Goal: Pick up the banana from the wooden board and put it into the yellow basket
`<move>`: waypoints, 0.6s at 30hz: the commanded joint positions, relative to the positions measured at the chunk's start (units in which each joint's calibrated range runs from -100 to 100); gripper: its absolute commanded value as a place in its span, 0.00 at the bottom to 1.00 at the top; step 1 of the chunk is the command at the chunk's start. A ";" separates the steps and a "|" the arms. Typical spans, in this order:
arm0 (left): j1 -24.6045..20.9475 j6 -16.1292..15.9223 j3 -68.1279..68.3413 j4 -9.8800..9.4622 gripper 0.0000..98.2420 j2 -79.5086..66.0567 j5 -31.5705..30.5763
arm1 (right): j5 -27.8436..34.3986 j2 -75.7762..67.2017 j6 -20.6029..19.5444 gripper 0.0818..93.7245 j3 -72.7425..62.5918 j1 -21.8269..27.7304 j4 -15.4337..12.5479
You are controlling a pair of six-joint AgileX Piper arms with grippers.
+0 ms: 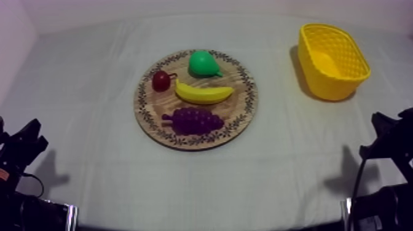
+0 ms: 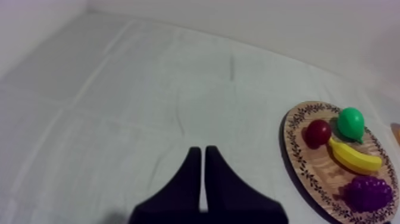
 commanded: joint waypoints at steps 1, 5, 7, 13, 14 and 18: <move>0.02 -0.01 0.01 0.00 0.00 0.00 0.02 | -0.93 1.69 0.04 0.00 -1.48 -0.03 0.10; 0.02 0.00 0.01 0.00 0.00 0.00 0.02 | -1.32 6.99 0.39 0.00 -6.72 0.05 -0.10; 0.02 0.00 0.01 0.00 0.00 0.00 0.02 | -1.12 9.98 0.50 0.00 -10.29 0.08 -0.16; 0.02 -0.01 0.01 0.00 0.00 0.00 0.02 | 0.20 19.41 1.84 0.00 -21.73 -0.31 -0.60; 0.02 -0.01 0.01 0.00 0.00 0.00 0.02 | 0.69 20.97 2.03 0.00 -23.77 -0.44 -0.66; 0.02 -0.01 0.01 0.00 0.00 0.00 0.02 | 4.72 26.84 2.13 0.00 -33.45 -1.41 -0.39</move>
